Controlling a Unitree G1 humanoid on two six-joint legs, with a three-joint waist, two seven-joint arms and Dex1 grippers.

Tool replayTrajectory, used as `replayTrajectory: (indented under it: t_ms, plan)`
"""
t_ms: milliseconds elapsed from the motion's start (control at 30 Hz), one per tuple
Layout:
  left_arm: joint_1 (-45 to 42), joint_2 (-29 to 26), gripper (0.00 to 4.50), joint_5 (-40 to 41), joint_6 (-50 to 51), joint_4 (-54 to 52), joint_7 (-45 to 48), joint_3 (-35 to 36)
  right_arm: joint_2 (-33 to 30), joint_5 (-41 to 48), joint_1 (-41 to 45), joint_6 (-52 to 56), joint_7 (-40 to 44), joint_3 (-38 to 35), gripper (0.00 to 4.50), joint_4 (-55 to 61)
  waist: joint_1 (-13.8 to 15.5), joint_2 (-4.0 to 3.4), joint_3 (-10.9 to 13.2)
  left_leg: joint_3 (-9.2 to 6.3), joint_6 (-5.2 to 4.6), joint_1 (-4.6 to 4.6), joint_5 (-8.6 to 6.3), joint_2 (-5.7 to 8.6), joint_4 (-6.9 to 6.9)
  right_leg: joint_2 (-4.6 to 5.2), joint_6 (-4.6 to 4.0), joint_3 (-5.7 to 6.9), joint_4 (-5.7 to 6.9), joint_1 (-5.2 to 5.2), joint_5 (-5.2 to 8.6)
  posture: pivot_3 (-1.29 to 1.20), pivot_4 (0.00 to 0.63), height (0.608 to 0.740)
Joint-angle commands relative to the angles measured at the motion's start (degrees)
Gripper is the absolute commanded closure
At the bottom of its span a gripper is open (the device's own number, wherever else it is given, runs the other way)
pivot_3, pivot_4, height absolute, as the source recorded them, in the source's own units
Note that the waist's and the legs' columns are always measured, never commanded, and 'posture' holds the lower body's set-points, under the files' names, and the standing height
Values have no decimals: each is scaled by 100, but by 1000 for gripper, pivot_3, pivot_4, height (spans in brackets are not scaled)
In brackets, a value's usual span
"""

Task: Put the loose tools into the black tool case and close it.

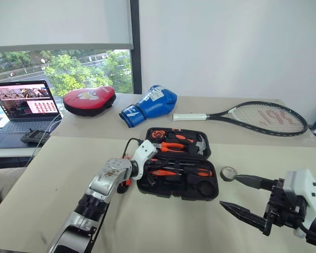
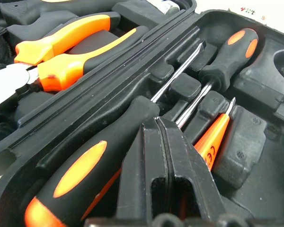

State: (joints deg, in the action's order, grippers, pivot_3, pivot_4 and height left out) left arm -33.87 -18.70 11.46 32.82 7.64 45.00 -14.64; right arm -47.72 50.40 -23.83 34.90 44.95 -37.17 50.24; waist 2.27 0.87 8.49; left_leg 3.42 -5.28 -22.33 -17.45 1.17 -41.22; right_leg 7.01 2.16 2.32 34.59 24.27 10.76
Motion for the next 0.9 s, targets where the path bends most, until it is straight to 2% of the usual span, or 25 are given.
replayTrajectory:
  t_ms: [33,200,267,367,433,533,667,733,900]
  plan:
    - [121,-172,4461,-169,50,167,256,-269,-33,92,48,-119,2,-185,0,113,-4,0,0,0,0,0,0,1,4,0,0,1,-5,0,0,0,150,740]
    - [105,-226,4461,-670,-653,448,268,-638,-88,107,198,-94,-30,-81,0,69,-9,-11,-7,5,2,8,1,2,27,-6,0,3,-23,-3,0,0,150,740]
    - [44,-203,4461,-817,-1009,668,191,-624,-94,102,206,-86,-14,-85,0,68,0,-13,-8,4,2,7,1,2,30,-10,0,4,-31,-6,-1,0,150,740]
    - [28,-62,4461,-613,-1275,840,128,-302,-94,107,209,-73,-8,-97,0,73,23,-13,-9,3,1,7,1,2,27,-2,2,3,-42,-12,-4,0,150,740]
    - [-27,183,4461,67,-950,627,230,232,-90,106,208,-66,-7,-106,0,78,26,-14,-9,3,-1,7,1,3,26,3,3,3,-45,-15,-5,0,150,740]
    - [-147,183,4461,847,-192,53,518,755,-86,108,227,-67,-15,-95,0,67,11,-6,-4,3,0,-5,2,-1,19,5,6,2,-45,-4,-9,0,150,740]
    - [66,-184,4461,988,233,-438,798,679,-82,94,266,-80,-17,-39,0,45,-6,-4,-3,3,8,-9,7,-1,25,-36,9,9,-40,4,-11,0,150,740]
    - [232,-349,4461,949,270,-595,884,565,-81,80,304,-87,-24,20,0,34,-13,-4,-3,4,51,-8,31,0,28,-45,9,6,-44,2,-10,0,150,740]
    - [406,-459,4461,599,100,-476,705,337,-76,73,337,-84,-27,64,0,30,28,-4,-2,3,19,-9,12,0,27,-41,8,4,-49,-1,-10,0,150,740]
